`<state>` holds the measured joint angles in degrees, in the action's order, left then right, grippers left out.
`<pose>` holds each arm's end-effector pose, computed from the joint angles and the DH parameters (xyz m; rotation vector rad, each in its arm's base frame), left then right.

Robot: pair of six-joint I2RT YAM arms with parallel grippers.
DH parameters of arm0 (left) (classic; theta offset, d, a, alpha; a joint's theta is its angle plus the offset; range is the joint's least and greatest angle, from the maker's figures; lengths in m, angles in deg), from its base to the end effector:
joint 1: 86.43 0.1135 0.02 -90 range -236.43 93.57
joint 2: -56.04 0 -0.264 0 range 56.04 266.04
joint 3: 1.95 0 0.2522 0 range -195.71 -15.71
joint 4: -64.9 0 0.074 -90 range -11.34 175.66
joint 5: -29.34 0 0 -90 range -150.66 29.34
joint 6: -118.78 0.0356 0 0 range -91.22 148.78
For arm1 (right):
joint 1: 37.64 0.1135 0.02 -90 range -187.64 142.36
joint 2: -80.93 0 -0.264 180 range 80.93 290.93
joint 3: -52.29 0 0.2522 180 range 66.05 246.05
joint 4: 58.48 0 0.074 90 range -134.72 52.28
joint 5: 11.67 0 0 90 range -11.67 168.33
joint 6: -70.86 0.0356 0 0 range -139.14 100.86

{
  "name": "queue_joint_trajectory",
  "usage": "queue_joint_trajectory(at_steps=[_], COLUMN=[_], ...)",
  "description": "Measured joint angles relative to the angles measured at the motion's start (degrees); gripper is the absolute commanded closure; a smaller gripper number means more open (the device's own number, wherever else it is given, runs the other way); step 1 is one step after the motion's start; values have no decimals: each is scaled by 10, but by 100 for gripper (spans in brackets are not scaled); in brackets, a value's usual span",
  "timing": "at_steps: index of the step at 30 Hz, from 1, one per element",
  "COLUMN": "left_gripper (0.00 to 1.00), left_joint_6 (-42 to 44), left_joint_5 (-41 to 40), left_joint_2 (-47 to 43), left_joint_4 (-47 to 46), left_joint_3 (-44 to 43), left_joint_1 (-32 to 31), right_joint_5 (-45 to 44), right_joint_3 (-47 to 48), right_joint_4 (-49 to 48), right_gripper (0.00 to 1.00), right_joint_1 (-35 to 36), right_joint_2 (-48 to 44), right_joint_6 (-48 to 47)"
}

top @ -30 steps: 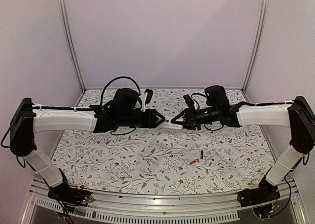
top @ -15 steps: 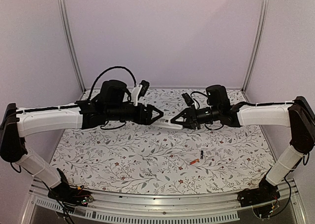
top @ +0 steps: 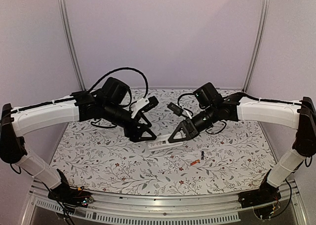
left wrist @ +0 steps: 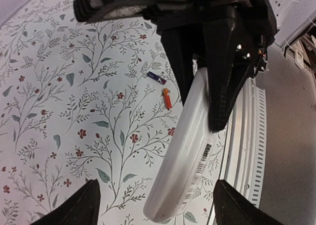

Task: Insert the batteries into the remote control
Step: Pass from the right arm to the left

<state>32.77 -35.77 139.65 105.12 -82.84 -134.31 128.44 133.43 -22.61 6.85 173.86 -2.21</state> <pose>0.2037 -0.2477 0.2915 1.2524 2.0499 -0.8786 0.2274 0.2617 0.2541 -1.0464 2.3456 1.5156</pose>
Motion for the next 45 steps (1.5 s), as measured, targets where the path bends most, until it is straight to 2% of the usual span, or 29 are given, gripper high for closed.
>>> queue_joint_trajectory(at_steps=[7,12,20,27,31,33,35,37,39,40,41,45], left_gripper=[40,41,46,70,83,88,93,96,97,98,98,98], left_joint_6=[27,24,8,-9,-25,-36,-49,-64,-82,-89,-102,-154], left_joint_5=[110,158,184,216,237,249,254,254,255,254,252,235], left_joint_2=[4,11,13,13,12,9,4,0,-7,-11,-18,-40], left_joint_4=[22,16,-5,-34,-61,-82,-99,-123,-151,-165,-191,-292], left_joint_3=[3,9,35,43,50,61,71,79,91,97,108,150], left_joint_1=[-13,-24,-25,-26,-26,-26,-26,-26,-25,-25,-24,-22], right_joint_5=[-12,-28,-32,-24,-18,-16,-15,-9,-1,0,3,1], right_joint_3=[31,50,52,52,52,52,52,52,51,49,45,18], right_joint_4=[105,134,146,146,147,151,151,144,125,111,91,7], right_gripper=[100,100,100,99,90,79,72,51,39,28,25,23], right_joint_1=[40,44,44,44,44,43,43,36,19,9,-7,-55], right_joint_2=[-21,-23,-47,-67,-68,-71,-73,-76,-85,-92,-103,-147], right_joint_6=[-118,-160,-191,-203,-209,-212,-210,-201,-183,-169,-157,-90])
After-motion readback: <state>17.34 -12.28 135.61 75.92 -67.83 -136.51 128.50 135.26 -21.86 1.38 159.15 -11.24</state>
